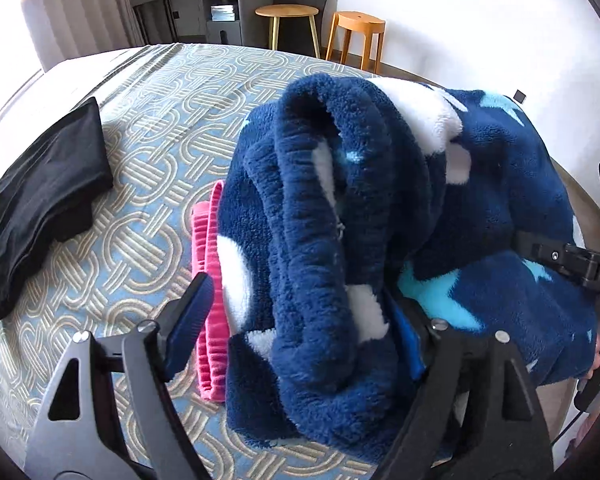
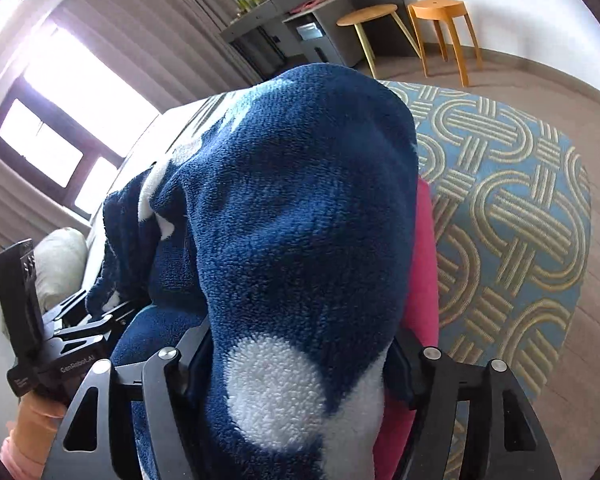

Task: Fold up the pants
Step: 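Lower the bundle onto the pink pants and open both grippers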

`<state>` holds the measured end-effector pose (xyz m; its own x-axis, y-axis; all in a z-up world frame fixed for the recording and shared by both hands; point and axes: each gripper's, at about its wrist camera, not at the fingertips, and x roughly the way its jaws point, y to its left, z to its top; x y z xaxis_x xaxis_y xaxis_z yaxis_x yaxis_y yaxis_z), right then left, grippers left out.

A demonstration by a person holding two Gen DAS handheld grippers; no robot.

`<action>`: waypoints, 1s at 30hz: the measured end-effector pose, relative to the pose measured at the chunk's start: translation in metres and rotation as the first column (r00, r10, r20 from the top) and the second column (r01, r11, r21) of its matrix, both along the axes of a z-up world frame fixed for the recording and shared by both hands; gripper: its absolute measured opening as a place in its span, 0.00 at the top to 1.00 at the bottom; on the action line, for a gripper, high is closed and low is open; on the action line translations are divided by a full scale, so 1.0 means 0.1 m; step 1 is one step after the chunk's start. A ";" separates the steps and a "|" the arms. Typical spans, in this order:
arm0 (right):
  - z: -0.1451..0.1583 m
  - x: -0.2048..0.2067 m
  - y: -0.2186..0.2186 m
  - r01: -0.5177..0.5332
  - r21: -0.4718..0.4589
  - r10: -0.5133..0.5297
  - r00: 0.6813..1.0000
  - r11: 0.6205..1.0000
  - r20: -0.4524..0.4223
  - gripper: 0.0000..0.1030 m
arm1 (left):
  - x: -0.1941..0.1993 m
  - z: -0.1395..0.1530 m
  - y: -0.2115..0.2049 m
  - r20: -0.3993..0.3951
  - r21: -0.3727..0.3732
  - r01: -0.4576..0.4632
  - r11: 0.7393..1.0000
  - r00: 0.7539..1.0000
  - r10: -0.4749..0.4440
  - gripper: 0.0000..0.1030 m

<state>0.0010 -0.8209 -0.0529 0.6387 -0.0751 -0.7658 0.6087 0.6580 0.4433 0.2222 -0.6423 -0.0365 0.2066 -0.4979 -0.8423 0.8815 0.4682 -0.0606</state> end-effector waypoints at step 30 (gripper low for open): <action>1.95 -0.85 1.76 0.102 -0.494 -0.085 0.995 0.863 0.057 0.21 | -1.04 1.50 1.26 0.251 -0.218 -0.061 0.974 0.961 0.117 0.19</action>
<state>-0.0839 -0.6448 0.1417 0.6334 -0.4996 -0.5909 0.6693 0.7370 0.0942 0.1187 -0.5158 0.1137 0.4566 -0.6241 -0.6340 0.8347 0.5471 0.0626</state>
